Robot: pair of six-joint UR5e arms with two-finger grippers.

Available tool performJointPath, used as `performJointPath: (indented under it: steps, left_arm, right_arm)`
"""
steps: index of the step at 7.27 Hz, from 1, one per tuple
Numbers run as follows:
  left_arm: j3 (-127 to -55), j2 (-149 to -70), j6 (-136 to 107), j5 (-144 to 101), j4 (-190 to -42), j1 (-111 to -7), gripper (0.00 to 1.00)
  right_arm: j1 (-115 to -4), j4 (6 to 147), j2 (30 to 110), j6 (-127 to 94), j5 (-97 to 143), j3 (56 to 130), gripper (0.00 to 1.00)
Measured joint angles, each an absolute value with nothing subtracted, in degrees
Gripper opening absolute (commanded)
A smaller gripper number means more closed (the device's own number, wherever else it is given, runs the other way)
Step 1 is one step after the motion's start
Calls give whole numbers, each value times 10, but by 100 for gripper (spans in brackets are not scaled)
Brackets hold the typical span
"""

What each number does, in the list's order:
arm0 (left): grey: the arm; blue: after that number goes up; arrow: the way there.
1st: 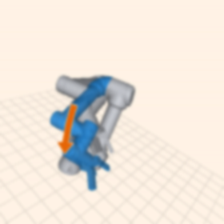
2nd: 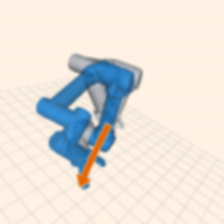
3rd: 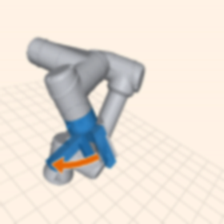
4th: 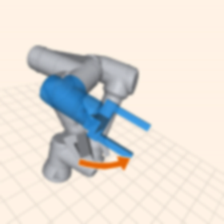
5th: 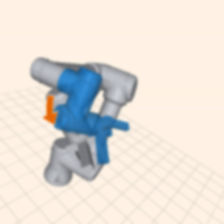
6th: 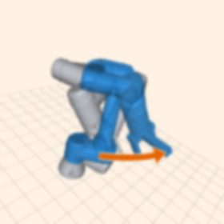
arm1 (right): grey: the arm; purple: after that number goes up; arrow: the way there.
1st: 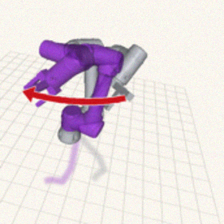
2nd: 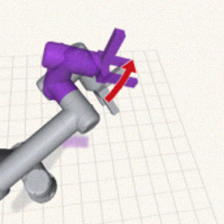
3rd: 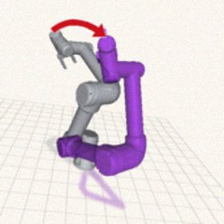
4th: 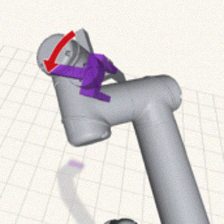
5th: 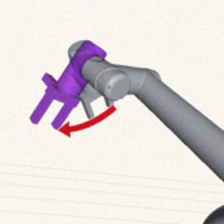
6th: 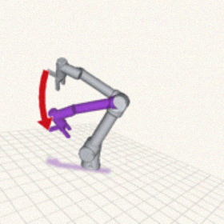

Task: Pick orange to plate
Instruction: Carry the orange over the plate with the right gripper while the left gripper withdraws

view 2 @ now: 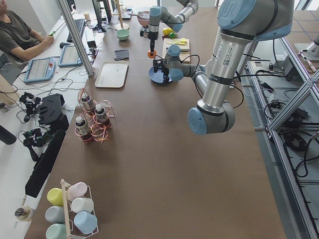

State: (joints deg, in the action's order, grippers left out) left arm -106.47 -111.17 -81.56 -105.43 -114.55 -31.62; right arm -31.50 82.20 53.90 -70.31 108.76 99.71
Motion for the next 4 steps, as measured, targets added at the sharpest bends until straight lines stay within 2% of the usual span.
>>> performJointPath:
  steps: [2, 4]
  left_arm:
    - [-1063, -1082, -750, -1105, -1147, -374, 97]
    - [-1057, -1073, -727, -1115, -1147, -390, 97]
  right_arm:
    - [-247, 843, 511, -753, 1027, 989, 0]
    - [-225, 845, 485, -766, 1001, 948, 0]
